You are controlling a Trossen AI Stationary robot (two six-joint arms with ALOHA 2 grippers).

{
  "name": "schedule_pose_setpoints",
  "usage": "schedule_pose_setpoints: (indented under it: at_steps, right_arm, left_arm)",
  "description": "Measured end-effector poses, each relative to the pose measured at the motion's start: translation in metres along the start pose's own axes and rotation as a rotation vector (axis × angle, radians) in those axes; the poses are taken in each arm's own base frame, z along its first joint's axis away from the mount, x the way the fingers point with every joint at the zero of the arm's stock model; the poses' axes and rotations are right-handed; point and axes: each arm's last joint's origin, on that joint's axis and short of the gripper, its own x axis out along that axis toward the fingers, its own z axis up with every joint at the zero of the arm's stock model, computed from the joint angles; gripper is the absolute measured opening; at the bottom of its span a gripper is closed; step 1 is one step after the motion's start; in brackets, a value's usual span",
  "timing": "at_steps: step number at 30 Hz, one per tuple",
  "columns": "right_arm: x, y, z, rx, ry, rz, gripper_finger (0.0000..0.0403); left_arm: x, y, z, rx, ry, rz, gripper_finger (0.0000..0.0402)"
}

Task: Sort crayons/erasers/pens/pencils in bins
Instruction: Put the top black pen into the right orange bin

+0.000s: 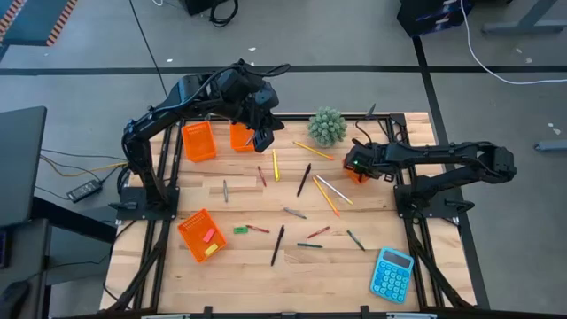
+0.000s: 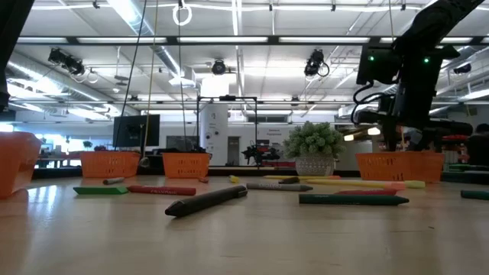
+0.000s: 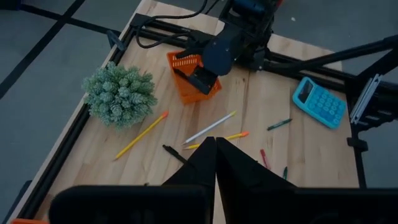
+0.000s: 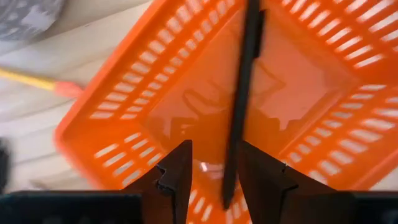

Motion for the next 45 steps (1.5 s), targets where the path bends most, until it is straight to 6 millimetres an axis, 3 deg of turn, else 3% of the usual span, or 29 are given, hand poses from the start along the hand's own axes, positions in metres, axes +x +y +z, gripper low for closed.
schedule_pose_setpoints:
  at_steps: [8,13,18,23,32,38,45]
  right_arm:
    - [-0.022,0.023,0.001,-0.128,-0.01,0.104,0.0131]
    - [-0.041,0.047,0.0,-0.273,-0.074,0.272,0.0131]
    - [-0.046,0.064,-0.004,-0.268,0.021,0.419,0.0131]
    - [-0.045,0.094,-0.006,-0.33,0.071,0.419,0.0131]
    - [-0.014,0.154,-0.02,-0.453,0.203,0.293,0.0131]
    - [0.015,0.163,-0.027,-0.163,0.317,0.111,0.0131]
    - [0.024,0.166,-0.028,-0.069,0.313,0.098,0.0131]
  left_arm:
    - [-0.001,0.007,-0.008,0.074,0.083,0.018,0.0021]
    - [-0.002,0.014,-0.008,0.071,0.088,0.035,0.0013]
    - [-0.003,0.021,-0.007,0.075,0.082,0.065,0.0018]
    - [-0.006,0.029,-0.005,0.081,0.056,0.098,0.0021]
    - [-0.027,0.032,-0.009,0.097,0.05,0.124,0.0007]
    - [-0.036,0.033,-0.014,0.033,0.082,0.154,0.0032]
    - [-0.042,0.031,-0.016,-0.014,0.073,0.157,0.0019]
